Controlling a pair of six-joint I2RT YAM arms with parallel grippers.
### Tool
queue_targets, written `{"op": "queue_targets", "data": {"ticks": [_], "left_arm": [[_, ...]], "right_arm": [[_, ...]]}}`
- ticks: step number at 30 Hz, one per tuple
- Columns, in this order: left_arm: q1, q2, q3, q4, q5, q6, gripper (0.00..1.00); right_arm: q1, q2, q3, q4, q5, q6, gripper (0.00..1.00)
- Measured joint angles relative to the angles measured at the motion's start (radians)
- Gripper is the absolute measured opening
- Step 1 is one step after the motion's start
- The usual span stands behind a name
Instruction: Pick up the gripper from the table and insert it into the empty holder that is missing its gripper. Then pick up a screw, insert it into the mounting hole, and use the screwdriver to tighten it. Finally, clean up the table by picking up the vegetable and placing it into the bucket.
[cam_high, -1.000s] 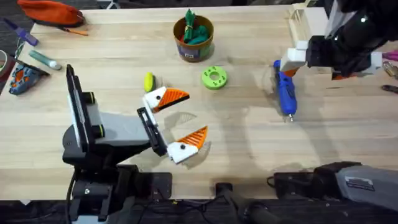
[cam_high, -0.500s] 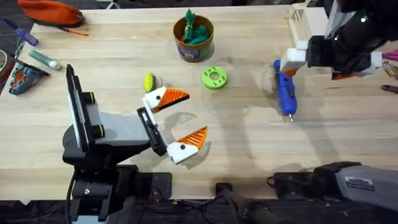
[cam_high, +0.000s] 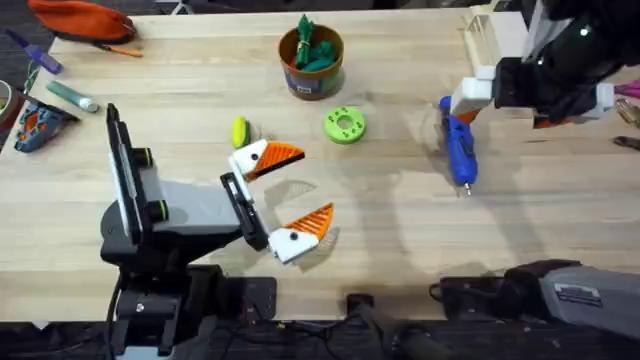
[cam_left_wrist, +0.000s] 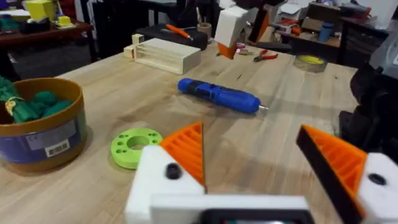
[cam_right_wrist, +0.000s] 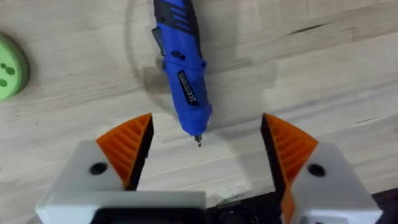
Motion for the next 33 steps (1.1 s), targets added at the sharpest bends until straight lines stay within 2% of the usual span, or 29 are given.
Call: {"op": "queue_targets", "data": {"ticks": [1,3,6,9,13,28,33], "left_arm": [[0.0,0.0,0.0,0.0,0.0,0.0,0.872],[0.0,0.0,0.0,0.0,0.001,0.0,0.771],[0.0,0.0,0.0,0.0,0.0,0.002,0.52],[0.0,0.0,0.0,0.0,0.0,0.005,0.218],[0.0,0.0,0.0,0.0,0.0,0.006,0.018],[0.0,0.0,0.0,0.0,0.0,0.007,0.013],[0.0,0.0,0.0,0.0,0.0,0.007,0.013]], "right_arm": [[0.0,0.0,0.0,0.0,0.0,0.0,0.991],[0.0,0.0,0.0,0.0,0.0,0.0,0.992],[0.0,0.0,0.0,0.0,0.0,0.0,0.992],[0.0,0.0,0.0,0.0,0.0,0.0,0.991],[0.0,0.0,0.0,0.0,0.0,0.0,0.992],[0.0,0.001,0.0,-0.003,0.0,-0.004,0.992],[0.0,0.042,0.0,0.023,-0.003,-0.046,0.992]]}}
